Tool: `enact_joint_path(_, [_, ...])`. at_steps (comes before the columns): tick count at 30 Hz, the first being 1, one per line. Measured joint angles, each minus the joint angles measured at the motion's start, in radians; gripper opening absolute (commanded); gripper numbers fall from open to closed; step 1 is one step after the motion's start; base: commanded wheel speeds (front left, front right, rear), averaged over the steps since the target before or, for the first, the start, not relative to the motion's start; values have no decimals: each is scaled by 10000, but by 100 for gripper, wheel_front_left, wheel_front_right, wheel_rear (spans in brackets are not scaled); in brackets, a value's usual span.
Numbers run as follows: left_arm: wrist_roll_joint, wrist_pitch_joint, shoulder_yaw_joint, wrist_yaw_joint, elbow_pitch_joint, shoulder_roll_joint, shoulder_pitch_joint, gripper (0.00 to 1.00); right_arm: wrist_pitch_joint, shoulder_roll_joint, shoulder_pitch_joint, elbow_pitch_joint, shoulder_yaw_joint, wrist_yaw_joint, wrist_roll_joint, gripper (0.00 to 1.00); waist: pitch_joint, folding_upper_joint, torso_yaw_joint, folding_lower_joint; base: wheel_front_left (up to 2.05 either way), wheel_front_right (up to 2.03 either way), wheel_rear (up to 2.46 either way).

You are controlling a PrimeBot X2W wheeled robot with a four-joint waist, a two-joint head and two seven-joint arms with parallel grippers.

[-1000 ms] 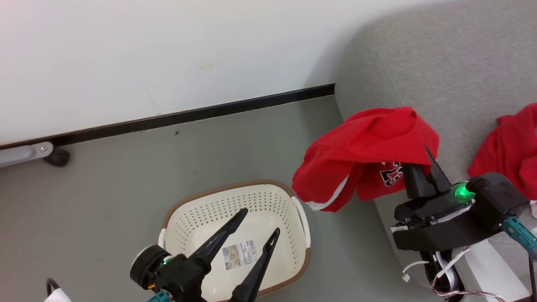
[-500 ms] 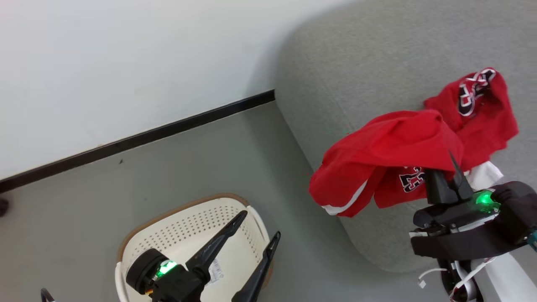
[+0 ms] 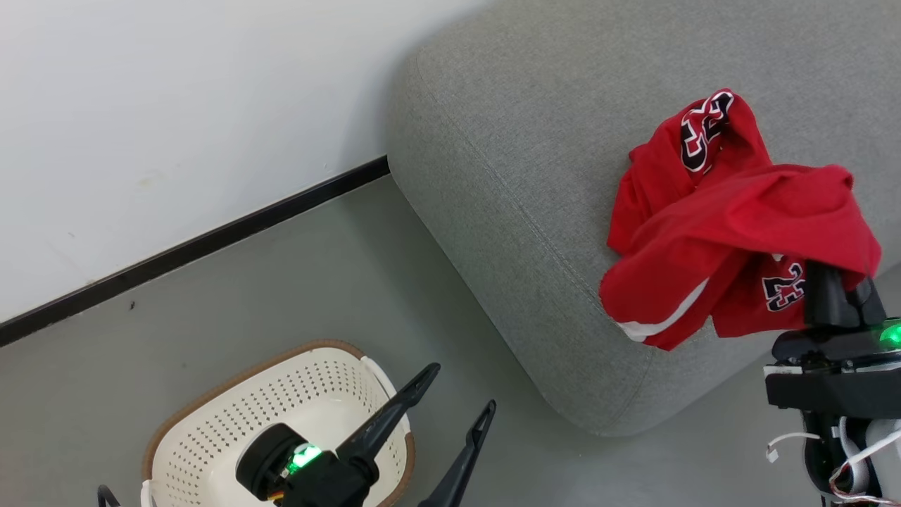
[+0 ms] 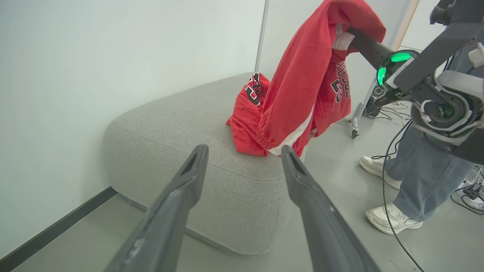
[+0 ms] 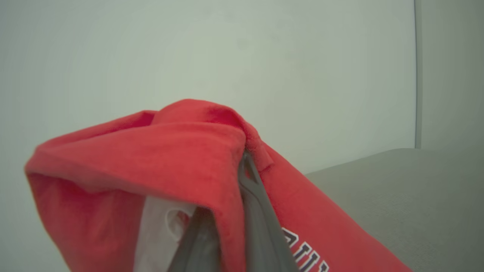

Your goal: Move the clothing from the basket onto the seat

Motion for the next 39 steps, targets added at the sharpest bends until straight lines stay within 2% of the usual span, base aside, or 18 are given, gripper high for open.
enact_joint_path(6, [0, 188, -201, -6, 58, -31, -5, 100, 0, -21, -631, 316, -777, 15, 798, 0, 143, 0, 138, 1, 0, 0, 0])
enact_joint_path(15, [0, 368, -265, -86, 94, 50, -5, 100, 2, -585, -3100, 1515, -1810, 36, 1321, 0, 411, 0, 498, 1, 0, 0, 0])
enact_joint_path(21, [2, 583, -230, -75, -25, 211, -3, 100, -2, -1469, -5079, 2410, -2086, -203, 616, 0, 712, 1, 663, 1, 0, 0, 0])
enact_joint_path(27, [2, 721, -117, -38, -297, 414, -3, 100, -2, -2107, -5952, 3390, -2027, -307, -65, 0, 1099, 1, 823, 2, 0, 0, 0])
enact_joint_path(34, [88, 1024, 4, 12, -667, 742, -2, 100, -2, -2318, -6658, 4498, -1106, -307, -1078, 0, 1679, 1, 936, 2, 0, 0, 0])
enact_joint_path(39, [102, 1164, 109, 17, -849, 876, -10, 100, 0, -2320, -6840, 5189, -1026, -307, -1283, 0, 2132, 1, 974, 2, 0, 0, 0])
